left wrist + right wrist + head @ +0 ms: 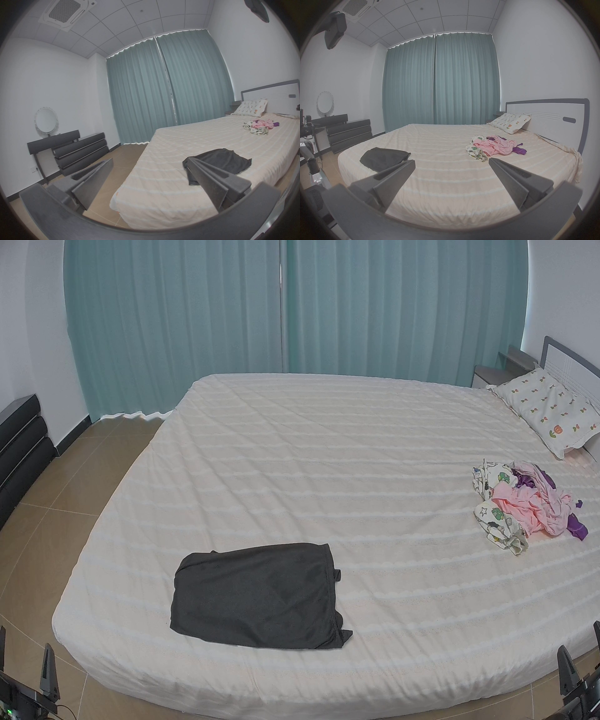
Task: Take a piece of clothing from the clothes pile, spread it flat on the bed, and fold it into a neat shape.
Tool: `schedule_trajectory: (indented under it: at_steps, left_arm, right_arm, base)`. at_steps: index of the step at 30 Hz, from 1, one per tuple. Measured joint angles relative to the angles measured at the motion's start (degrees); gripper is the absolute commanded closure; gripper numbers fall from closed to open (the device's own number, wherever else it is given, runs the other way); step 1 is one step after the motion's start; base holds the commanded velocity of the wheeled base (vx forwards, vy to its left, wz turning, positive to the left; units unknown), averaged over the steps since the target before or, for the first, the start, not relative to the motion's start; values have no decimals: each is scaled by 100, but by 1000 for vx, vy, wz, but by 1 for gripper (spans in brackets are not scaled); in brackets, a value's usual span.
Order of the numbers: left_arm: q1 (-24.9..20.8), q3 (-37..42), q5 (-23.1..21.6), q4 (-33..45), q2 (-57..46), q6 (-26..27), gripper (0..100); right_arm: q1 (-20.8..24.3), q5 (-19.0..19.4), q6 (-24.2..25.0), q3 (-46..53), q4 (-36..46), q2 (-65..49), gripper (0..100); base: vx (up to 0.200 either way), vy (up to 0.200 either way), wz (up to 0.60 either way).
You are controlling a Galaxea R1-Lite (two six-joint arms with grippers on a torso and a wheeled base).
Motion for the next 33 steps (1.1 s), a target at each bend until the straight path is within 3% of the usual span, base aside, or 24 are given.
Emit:
schedule_trajectory:
  at_steps: [4, 11, 18, 21, 25, 28, 31, 33]
  left_arm:
    - [-23, 0, -322, 0, -2, -85, 0]
    - [-29, -2, -378, 13, -17, -173, 0]
    - [-28, -2, -511, 55, -22, -651, 0]
    - [-28, -2, -260, 38, -22, -457, 0]
    - [-28, -2, 461, 17, -22, -266, 0]
    - [-28, -2, 633, 13, -24, -239, 0]
    - [-28, -2, 358, 28, -24, -380, 0]
    - [-28, -2, -71, 55, -24, -556, 0]
  right_arm:
    - [0, 0, 4, 0, 0, 0, 0]
    - [2, 9, 1, 0, 2, 0, 0]
    - [5, 5, 26, 0, 0, 0, 0]
    - [7, 2, 28, 0, -2, 0, 0]
    - [7, 2, 28, 0, 0, 0, 0]
    - [7, 0, 28, 0, -2, 0, 0]
    - [7, 2, 30, 0, -2, 1, 0]
    - [7, 0, 33, 0, -2, 1, 0]
  base:
    - [0, 0, 0]
    - [0, 0, 0]
    - [0, 0, 0]
    - [0, 0, 0]
    - [0, 0, 0]
    - [0, 0, 0]
    - [0, 0, 0]
    - [0, 0, 0]
